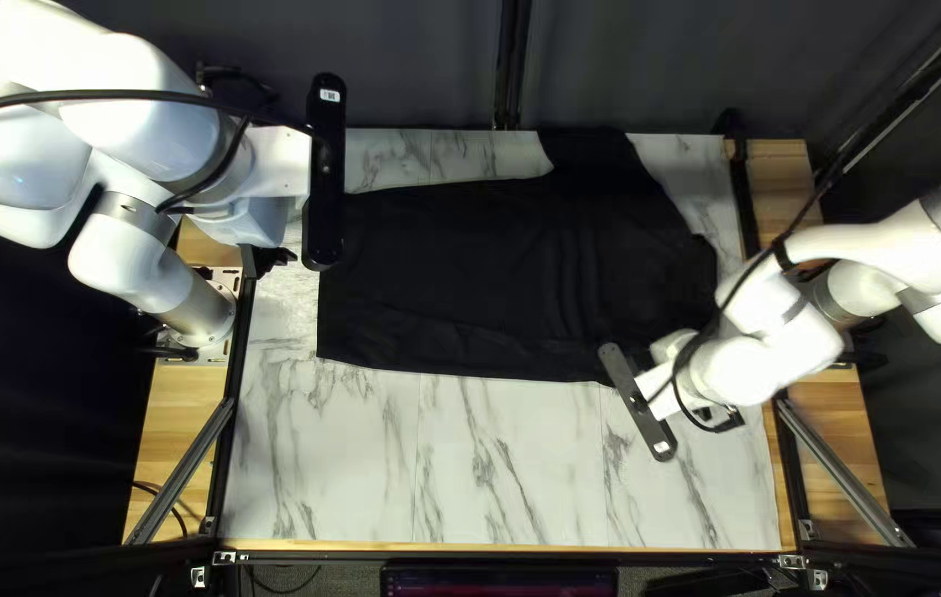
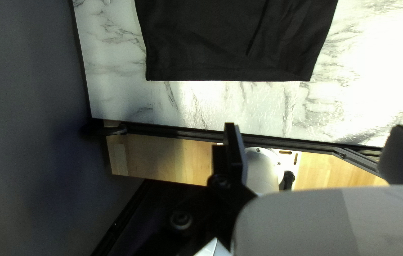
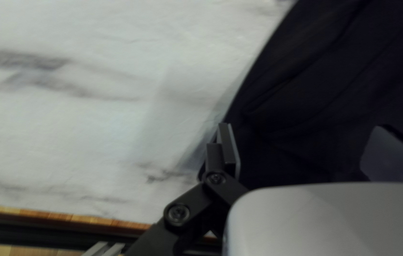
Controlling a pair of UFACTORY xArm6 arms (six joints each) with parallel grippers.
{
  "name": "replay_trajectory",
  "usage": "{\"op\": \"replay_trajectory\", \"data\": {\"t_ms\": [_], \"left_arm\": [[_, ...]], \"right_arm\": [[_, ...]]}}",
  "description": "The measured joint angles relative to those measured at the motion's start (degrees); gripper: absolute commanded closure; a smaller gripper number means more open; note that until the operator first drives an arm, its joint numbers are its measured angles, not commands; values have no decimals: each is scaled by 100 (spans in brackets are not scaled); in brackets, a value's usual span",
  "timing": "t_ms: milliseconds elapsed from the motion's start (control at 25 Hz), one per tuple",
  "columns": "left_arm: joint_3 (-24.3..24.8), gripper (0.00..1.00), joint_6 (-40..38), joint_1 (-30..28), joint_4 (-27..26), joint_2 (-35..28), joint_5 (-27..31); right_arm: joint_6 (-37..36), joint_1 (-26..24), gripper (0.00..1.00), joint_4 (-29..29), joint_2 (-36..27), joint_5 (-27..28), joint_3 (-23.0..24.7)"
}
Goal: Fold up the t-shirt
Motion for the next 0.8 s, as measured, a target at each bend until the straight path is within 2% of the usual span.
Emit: {"op": "replay_trajectory", "data": {"t_ms": [40,80,120,160,440,480,520,600,680,800], "left_arm": [[0,0,0,0,0,0,0],[0,0,0,0,0,0,0],[0,0,0,0,0,0,0],[0,0,0,0,0,0,0],[0,0,0,0,0,0,0],[0,0,0,0,0,0,0],[0,0,0,0,0,0,0],[0,0,0,0,0,0,0],[0,0,0,0,0,0,0],[0,0,0,0,0,0,0]], "right_arm": [[-27,9,64,4,47,-7,-28],[-53,10,85,9,86,-21,-49],[-77,6,96,13,116,-38,-59],[-111,-17,100,16,147,-67,-65],[-497,-352,100,61,481,-458,-92],[-546,-382,95,80,526,-512,-93],[-576,-397,73,96,551,-544,-94],[-618,-404,11,136,572,-563,-112],[-630,-378,0,175,557,-521,-143],[-631,-344,0,219,519,-460,-166]]}}
